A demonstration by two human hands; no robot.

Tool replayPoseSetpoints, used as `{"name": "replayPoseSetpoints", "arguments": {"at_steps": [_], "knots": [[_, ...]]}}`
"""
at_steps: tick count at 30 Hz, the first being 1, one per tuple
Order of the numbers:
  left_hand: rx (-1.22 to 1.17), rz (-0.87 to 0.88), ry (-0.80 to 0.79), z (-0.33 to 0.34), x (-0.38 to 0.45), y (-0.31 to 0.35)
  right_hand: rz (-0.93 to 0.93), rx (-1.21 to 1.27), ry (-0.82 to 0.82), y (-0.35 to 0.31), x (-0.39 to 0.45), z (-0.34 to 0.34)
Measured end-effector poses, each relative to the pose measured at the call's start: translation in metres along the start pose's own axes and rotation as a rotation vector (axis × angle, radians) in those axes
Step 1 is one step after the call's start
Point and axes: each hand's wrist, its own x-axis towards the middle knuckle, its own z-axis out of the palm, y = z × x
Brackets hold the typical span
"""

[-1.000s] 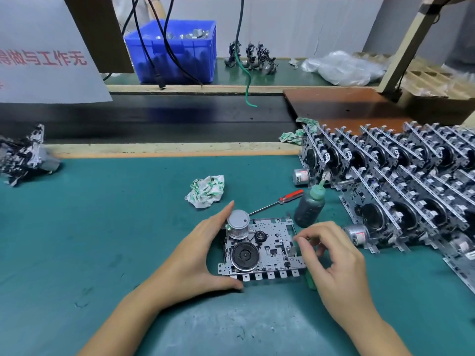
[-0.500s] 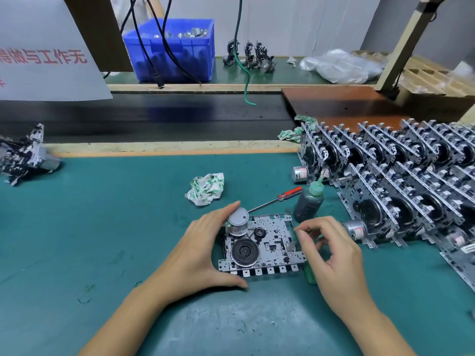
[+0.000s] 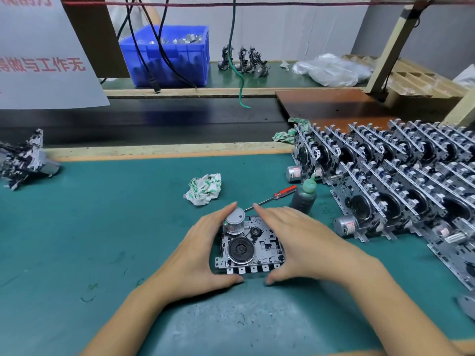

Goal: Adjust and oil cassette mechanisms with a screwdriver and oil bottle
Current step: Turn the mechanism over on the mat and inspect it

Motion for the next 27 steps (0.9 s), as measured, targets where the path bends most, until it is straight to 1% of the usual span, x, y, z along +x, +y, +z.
{"name": "replayPoseSetpoints", "arguments": {"at_steps": [6,8,10,11,12,13,14,15,16,17,19,20,21,22,23,24,26,27], "knots": [[-0.052,-0.041,0.001,-0.001,-0.002,0.000,-0.021,-0.222,-0.018,-0.006,0.017,-0.013],[-0.093,-0.078,0.028,-0.002,-0.002,-0.002,-0.018,-0.213,-0.008,-0.003,0.017,-0.017],[-0.238,-0.138,0.052,-0.006,-0.002,-0.001,-0.002,-0.090,0.048,0.001,0.014,-0.020],[-0.339,-0.162,0.055,-0.007,-0.001,0.001,0.008,0.045,0.085,0.001,0.012,-0.022],[-0.452,-0.170,0.035,-0.009,0.002,0.004,0.018,0.249,0.111,-0.001,0.011,-0.024],[-0.578,-0.166,-0.013,-0.010,0.007,0.008,0.012,0.508,0.130,-0.004,0.011,-0.023],[-0.720,-0.137,-0.089,-0.010,0.011,0.012,-0.011,0.795,0.102,-0.007,0.010,-0.021],[-0.853,-0.103,-0.140,-0.009,0.013,0.014,-0.054,1.068,0.028,-0.010,0.010,-0.019],[-0.999,-0.146,-0.144,-0.006,0.015,0.016,-0.102,1.287,-0.056,-0.015,0.010,-0.015],[-1.188,-0.242,-0.154,-0.003,0.016,0.014,-0.144,1.470,-0.151,-0.018,0.009,-0.010],[-1.526,-0.402,-0.130,0.005,0.020,0.012,-0.150,1.707,-0.306,-0.028,0.007,0.000],[-1.612,-0.389,-0.160,0.007,0.021,0.014,-0.144,1.755,-0.336,-0.031,0.007,0.003],[-1.659,-0.350,-0.195,0.006,0.022,0.021,-0.120,1.750,-0.327,-0.033,0.008,0.008],[-1.692,-0.292,-0.209,0.004,0.023,0.026,-0.077,1.720,-0.297,-0.035,0.011,0.009],[-1.710,-0.275,-0.212,0.000,0.025,0.029,-0.044,1.672,-0.235,-0.035,0.012,0.012],[-1.747,-0.258,-0.219,-0.002,0.026,0.026,-0.015,1.614,-0.123,-0.037,0.015,0.012],[-1.863,-0.215,-0.272,-0.004,0.027,0.017,0.030,1.440,0.169,-0.036,0.017,0.013],[-1.879,-0.212,-0.272,-0.004,0.026,0.011,0.075,1.330,0.312,-0.033,0.015,0.012]]}}
